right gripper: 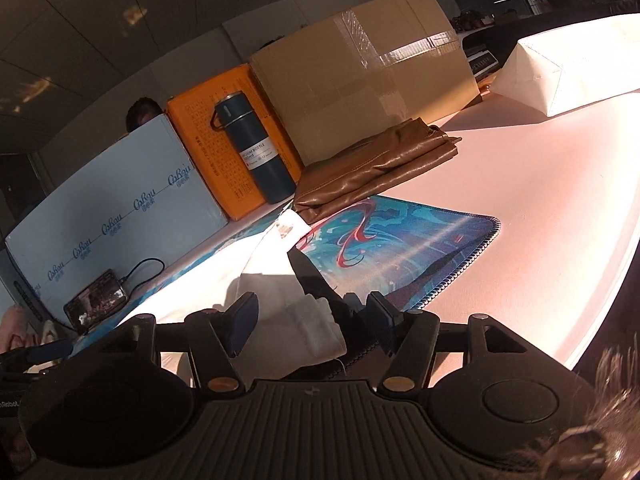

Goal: Fold clothes
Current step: 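Lower the T-shirt onto the mat and open both grippers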

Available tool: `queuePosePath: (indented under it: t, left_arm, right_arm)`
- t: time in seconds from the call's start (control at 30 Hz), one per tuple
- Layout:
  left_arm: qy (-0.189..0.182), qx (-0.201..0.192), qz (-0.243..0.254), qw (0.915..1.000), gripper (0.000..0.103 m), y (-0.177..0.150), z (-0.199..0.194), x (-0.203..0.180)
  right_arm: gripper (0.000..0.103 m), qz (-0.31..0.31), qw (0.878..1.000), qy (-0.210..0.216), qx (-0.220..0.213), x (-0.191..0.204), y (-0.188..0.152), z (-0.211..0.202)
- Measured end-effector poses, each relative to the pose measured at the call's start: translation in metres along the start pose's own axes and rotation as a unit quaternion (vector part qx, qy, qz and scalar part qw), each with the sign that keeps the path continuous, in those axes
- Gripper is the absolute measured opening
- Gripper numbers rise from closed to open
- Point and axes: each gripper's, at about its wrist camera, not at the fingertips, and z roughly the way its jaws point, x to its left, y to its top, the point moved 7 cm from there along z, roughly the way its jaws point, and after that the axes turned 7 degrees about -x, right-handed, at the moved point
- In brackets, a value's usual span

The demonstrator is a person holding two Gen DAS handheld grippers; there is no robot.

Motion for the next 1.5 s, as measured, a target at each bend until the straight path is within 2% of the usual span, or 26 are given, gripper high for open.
queuePosePath:
  t: [0.13, 0.2, 0.3, 0.33, 0.4, 0.5, 0.53, 0.6, 0.63, 0.67, 0.7, 0.8, 0.97, 1.07, 1.13, 1.17, 1.2, 1.3, 1.4, 1.5]
  left_arm:
    - [0.011, 0.013, -0.07, 0.9974, 0.099, 0.007, 0.025, 0.026]
    - [0.013, 0.023, -0.107, 0.9939, 0.099, 0.009, 0.037, 0.038]
    - [-0.018, 0.045, -0.182, 0.9821, 0.099, 0.003, 0.051, 0.047]
    - [-0.019, 0.056, -0.197, 0.9787, 0.099, -0.001, 0.056, 0.049]
    - [-0.02, 0.077, -0.223, 0.9715, 0.098, -0.009, 0.066, 0.053]
    - [-0.025, 0.088, -0.225, 0.97, 0.096, -0.016, 0.075, 0.05]
    - [-0.029, 0.09, -0.222, 0.9704, 0.092, -0.018, 0.076, 0.047]
    - [-0.027, 0.088, -0.195, 0.9764, 0.062, -0.019, 0.076, 0.043]
    - [-0.029, 0.089, -0.185, 0.9782, 0.057, -0.019, 0.076, 0.041]
    - [-0.039, 0.089, -0.185, 0.978, 0.042, -0.019, 0.076, 0.04]
    - [-0.047, 0.09, -0.185, 0.9774, 0.033, -0.019, 0.076, 0.039]
    - [-0.042, 0.088, -0.173, 0.9802, 0.024, -0.02, 0.076, 0.043]
    - [-0.022, 0.085, -0.185, 0.9789, 0.027, -0.021, 0.073, 0.062]
    - [-0.028, 0.077, -0.206, 0.9751, 0.031, -0.019, 0.069, 0.067]
    - [-0.037, 0.066, -0.231, 0.9699, 0.055, -0.014, 0.065, 0.071]
    - [-0.039, 0.057, -0.244, 0.9674, 0.074, -0.01, 0.064, 0.074]
    - [-0.04, 0.05, -0.253, 0.9653, 0.079, -0.006, 0.064, 0.076]
    - [-0.029, 0.058, -0.252, 0.9655, 0.079, -0.002, 0.076, 0.083]
    - [0.0, 0.093, -0.256, 0.9621, 0.079, -0.012, 0.098, 0.085]
    - [-0.013, 0.079, -0.247, 0.9656, 0.077, -0.012, 0.106, 0.074]
  right_arm:
    - [0.057, -0.041, 0.999, -0.007, 0.002, -0.001, -0.003, 0.0]
    - [0.058, -0.029, 0.999, -0.015, -0.005, -0.005, 0.0, -0.005]
    - [0.061, 0.023, 1.0, 0.004, -0.01, -0.016, 0.006, -0.013]
    - [0.066, 0.043, 0.999, 0.015, -0.006, -0.019, 0.008, -0.014]
    - [0.068, 0.063, 0.998, 0.03, -0.001, -0.02, 0.01, -0.014]
    - [0.07, 0.067, 0.997, 0.034, 0.003, -0.017, 0.011, -0.013]
    - [0.07, 0.066, 0.997, 0.035, 0.006, -0.015, 0.011, -0.011]
    - [0.07, 0.069, 0.997, 0.037, 0.013, -0.012, 0.008, -0.008]
    - [0.07, 0.069, 0.997, 0.037, 0.017, -0.011, 0.007, -0.006]
    - [0.07, 0.067, 0.997, 0.035, 0.018, -0.01, 0.006, -0.005]
    - [0.071, 0.063, 0.997, 0.033, 0.018, -0.009, 0.006, -0.005]
    - [0.074, 0.052, 0.998, 0.03, 0.021, -0.005, 0.006, -0.002]
    - [0.075, 0.044, 0.998, 0.038, 0.035, 0.003, 0.006, 0.004]
    - [0.079, 0.028, 0.998, 0.038, 0.04, 0.01, 0.004, 0.007]
    - [0.082, 0.017, 0.998, 0.034, 0.041, 0.013, 0.003, 0.01]
    - [0.083, 0.015, 0.999, 0.032, 0.041, 0.014, 0.002, 0.012]
    - [0.085, 0.015, 0.999, 0.031, 0.041, 0.014, 0.002, 0.013]
    - [0.087, 0.008, 0.999, 0.022, 0.04, 0.018, -0.001, 0.018]
    - [0.087, 0.0, 0.999, 0.014, 0.045, 0.027, -0.004, 0.024]
    - [0.082, 0.017, 0.999, 0.018, 0.046, 0.028, -0.006, 0.026]
